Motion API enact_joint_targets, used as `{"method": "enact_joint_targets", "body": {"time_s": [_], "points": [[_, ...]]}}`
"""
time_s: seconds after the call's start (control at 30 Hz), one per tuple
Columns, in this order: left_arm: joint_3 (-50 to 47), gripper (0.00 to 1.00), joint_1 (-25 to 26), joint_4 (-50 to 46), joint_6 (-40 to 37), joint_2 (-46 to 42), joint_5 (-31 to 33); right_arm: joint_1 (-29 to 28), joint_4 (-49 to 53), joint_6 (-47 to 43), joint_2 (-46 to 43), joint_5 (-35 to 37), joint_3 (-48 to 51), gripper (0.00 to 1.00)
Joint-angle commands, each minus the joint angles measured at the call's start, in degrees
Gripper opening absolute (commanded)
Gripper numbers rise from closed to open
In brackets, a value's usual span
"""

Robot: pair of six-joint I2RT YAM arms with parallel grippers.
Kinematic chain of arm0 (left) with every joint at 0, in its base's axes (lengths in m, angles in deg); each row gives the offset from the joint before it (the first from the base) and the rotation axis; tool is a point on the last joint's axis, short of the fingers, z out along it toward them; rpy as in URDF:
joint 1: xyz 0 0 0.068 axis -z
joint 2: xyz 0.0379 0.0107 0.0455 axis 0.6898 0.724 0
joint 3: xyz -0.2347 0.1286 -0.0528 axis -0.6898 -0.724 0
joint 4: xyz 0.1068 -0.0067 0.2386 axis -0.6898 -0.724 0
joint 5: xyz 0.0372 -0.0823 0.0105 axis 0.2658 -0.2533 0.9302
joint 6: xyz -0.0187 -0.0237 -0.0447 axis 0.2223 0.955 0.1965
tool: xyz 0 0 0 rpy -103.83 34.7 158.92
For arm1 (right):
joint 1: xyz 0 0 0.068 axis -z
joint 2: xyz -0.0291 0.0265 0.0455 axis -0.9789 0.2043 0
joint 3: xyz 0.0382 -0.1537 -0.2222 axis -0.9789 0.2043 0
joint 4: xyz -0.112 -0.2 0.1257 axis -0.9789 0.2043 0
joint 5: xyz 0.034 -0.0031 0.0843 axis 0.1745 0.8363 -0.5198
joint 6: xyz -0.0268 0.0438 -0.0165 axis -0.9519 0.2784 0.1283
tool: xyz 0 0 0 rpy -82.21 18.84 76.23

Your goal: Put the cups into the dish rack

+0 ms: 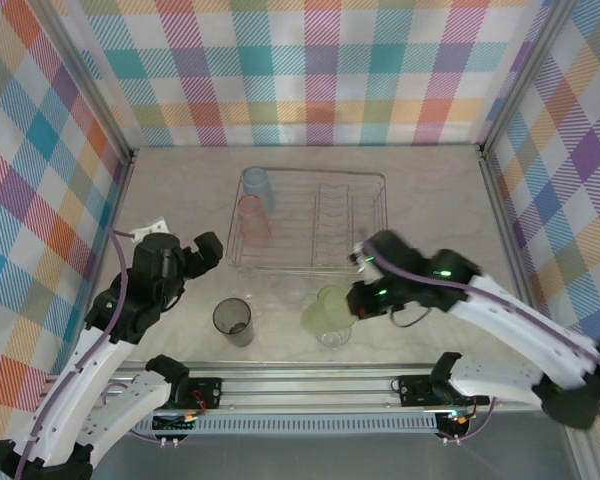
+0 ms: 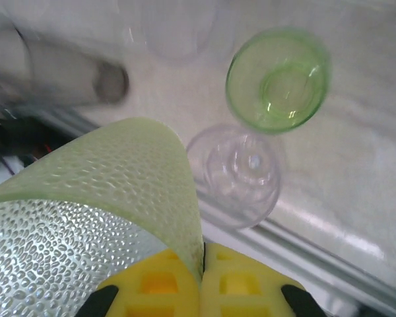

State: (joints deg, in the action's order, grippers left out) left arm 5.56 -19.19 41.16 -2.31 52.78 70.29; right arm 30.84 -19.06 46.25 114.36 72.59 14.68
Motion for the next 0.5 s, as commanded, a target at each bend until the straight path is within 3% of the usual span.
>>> {"method": "enact_joint_targets", "body": {"time_s": [0.0,0.1,0.2,0.33,0.47], "points": [[2.05,1.0,-0.69,11.32,-3.15,1.57,-17.43,12.34,-6.8,-4.97,-5.64,-14.75,1.06,0.0],[3.1,1.0,-0.7,17.19,-3.56,5.39,-29.68,21.33,-12.12,-5.89,-4.27,-26.83,-0.1,0.0],[4.38,1.0,-0.54,22.23,-2.65,9.05,-40.21,26.19,-20.2,-3.64,-0.8,-37.22,-0.33,0.0],[3.65,1.0,-0.17,32.71,-0.36,11.46,-51.84,28.55,-34.79,2.34,3.06,-47.05,1.08,0.0],[3.12,1.0,0.57,37.09,0.16,12.26,-55.4,28.4,-42.24,6.06,5.98,-50.31,1.24,0.0]]}}
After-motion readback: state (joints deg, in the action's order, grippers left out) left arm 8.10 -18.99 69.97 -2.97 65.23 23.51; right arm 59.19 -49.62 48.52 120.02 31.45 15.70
